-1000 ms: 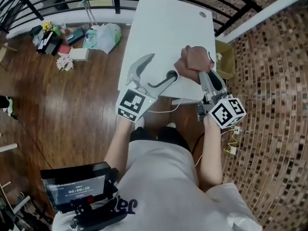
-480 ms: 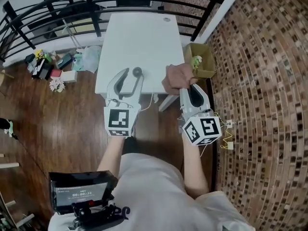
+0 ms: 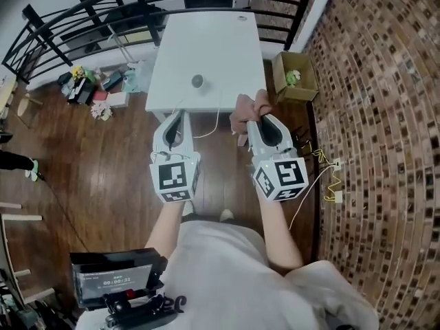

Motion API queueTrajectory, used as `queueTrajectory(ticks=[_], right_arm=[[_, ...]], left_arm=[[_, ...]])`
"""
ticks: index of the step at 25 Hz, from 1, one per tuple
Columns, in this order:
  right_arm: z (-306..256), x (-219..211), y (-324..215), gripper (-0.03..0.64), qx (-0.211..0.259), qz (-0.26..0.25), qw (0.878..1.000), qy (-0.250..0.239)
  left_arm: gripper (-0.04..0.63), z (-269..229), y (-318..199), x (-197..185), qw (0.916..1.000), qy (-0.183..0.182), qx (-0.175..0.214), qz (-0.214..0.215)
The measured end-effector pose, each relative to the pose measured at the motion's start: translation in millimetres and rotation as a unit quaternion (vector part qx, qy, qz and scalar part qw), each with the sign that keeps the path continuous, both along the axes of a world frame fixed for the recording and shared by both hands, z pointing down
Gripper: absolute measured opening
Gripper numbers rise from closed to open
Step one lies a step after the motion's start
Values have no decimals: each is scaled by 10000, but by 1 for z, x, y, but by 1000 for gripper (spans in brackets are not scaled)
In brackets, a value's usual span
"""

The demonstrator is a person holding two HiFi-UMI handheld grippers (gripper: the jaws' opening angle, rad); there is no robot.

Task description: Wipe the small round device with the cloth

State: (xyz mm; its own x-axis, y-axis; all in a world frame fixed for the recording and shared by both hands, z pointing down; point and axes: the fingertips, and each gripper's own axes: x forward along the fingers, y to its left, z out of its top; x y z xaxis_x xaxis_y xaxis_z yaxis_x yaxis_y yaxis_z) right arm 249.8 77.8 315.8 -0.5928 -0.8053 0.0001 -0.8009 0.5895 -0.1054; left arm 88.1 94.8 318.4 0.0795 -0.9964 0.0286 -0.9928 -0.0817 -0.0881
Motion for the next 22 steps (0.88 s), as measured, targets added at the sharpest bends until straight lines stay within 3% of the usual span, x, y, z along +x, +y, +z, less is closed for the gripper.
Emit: queueTrajectory(ticks=[5, 12, 16, 22], right_arm=[[-26, -10, 20, 35, 358, -73, 9993, 94], [-31, -28, 20, 35, 362, 56, 9993, 56], [-29, -41, 35, 35, 344, 220, 9992, 30], [-29, -52, 59, 37, 453, 97, 9989, 89]], left_arm=[[14, -21, 18, 1, 9996, 122, 251, -14], [12, -44, 37, -19, 9980, -35, 634, 45], [12, -39, 53, -49, 9987, 45, 498, -35], [12, -32, 73, -54, 9989, 87, 459, -10]])
